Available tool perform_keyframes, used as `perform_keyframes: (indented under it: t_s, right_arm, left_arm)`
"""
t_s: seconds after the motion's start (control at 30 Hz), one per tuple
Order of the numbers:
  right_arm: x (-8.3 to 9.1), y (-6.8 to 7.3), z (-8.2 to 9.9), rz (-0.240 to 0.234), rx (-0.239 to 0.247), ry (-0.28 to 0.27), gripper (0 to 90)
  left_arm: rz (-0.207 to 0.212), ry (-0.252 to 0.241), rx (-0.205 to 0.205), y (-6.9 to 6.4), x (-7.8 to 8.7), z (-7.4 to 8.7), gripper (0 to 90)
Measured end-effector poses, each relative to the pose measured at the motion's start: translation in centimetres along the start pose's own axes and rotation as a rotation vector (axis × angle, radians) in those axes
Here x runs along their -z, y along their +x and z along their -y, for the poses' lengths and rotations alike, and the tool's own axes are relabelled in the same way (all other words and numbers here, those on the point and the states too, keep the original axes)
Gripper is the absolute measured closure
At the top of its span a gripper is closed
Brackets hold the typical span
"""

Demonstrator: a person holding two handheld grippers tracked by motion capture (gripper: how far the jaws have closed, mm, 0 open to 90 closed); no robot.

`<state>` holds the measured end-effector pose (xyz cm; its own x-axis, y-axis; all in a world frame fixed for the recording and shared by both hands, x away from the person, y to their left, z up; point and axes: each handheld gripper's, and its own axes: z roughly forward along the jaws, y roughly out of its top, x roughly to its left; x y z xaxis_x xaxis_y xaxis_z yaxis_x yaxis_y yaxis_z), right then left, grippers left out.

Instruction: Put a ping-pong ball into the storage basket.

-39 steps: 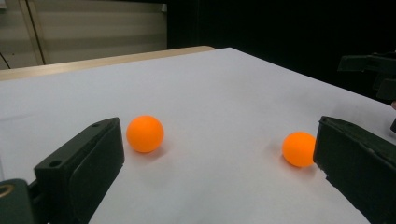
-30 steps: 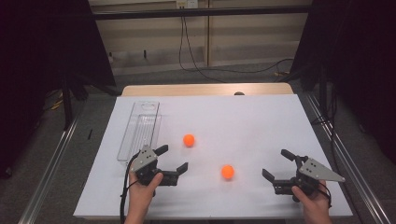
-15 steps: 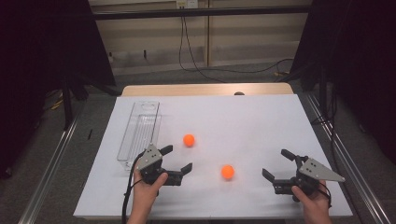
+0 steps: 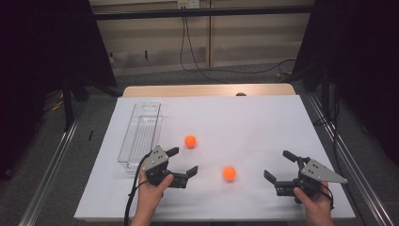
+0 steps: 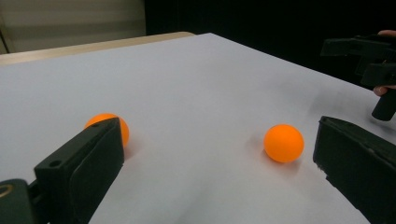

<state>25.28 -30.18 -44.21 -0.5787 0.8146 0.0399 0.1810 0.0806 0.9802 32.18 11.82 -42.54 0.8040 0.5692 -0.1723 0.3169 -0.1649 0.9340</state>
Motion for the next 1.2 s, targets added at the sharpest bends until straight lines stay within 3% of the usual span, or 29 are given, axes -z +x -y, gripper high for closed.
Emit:
perform_keyframes:
  t_s: [1.2]
  right_arm:
    - [0.0,0.1,0.0,-0.005,0.003,-0.001,0.8]
  left_arm:
    - [0.047,0.057,-0.007,-0.9,-1.8,-0.3,2.2]
